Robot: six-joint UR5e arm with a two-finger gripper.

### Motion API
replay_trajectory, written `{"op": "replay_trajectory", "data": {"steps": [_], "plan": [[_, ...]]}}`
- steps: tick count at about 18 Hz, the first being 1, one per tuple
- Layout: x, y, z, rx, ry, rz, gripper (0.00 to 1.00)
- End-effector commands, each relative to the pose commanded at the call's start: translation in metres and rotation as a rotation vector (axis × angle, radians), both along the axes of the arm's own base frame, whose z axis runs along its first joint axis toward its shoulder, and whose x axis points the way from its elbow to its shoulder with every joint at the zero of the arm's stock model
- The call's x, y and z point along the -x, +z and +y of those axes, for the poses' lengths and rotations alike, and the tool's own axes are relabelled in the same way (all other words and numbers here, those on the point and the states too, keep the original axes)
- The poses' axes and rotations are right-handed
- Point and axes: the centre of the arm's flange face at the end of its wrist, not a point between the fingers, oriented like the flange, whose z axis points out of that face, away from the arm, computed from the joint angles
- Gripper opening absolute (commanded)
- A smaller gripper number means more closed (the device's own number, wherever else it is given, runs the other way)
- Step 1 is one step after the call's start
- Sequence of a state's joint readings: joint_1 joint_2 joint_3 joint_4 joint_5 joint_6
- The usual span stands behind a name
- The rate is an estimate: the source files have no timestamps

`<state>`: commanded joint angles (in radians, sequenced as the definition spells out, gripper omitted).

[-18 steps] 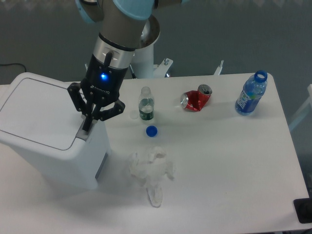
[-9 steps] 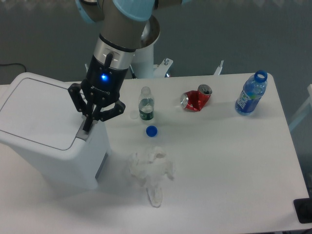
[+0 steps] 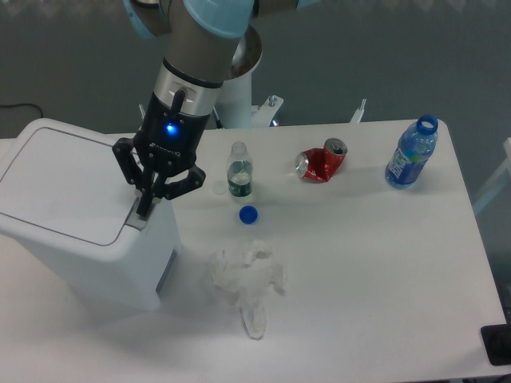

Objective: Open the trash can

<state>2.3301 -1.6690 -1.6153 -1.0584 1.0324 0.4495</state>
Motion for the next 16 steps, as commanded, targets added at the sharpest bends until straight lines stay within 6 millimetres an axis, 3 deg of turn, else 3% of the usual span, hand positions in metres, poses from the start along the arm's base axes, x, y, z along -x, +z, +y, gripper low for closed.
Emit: {"op": "replay_trajectory", "data": {"steps": [5, 6, 8, 11, 13, 16], "plan": [[0.009, 0.011, -0.003, -0.019, 0.011, 0.012, 0.00], [0.009, 0.014, -0.005, -0.022, 0.012, 0.016, 0.06], [0.015, 0.022, -0.008, -0.044, 0.022, 0.018, 0.48], [0.031, 0.041, -0.015, -0.080, 0.039, 0.039, 0.97], [0.048, 0.041, -0.023, -0.079, 0.050, 0.057, 1.00], [0.070, 0.023, -0.037, -0.033, 0.099, 0.060, 1.00]]}}
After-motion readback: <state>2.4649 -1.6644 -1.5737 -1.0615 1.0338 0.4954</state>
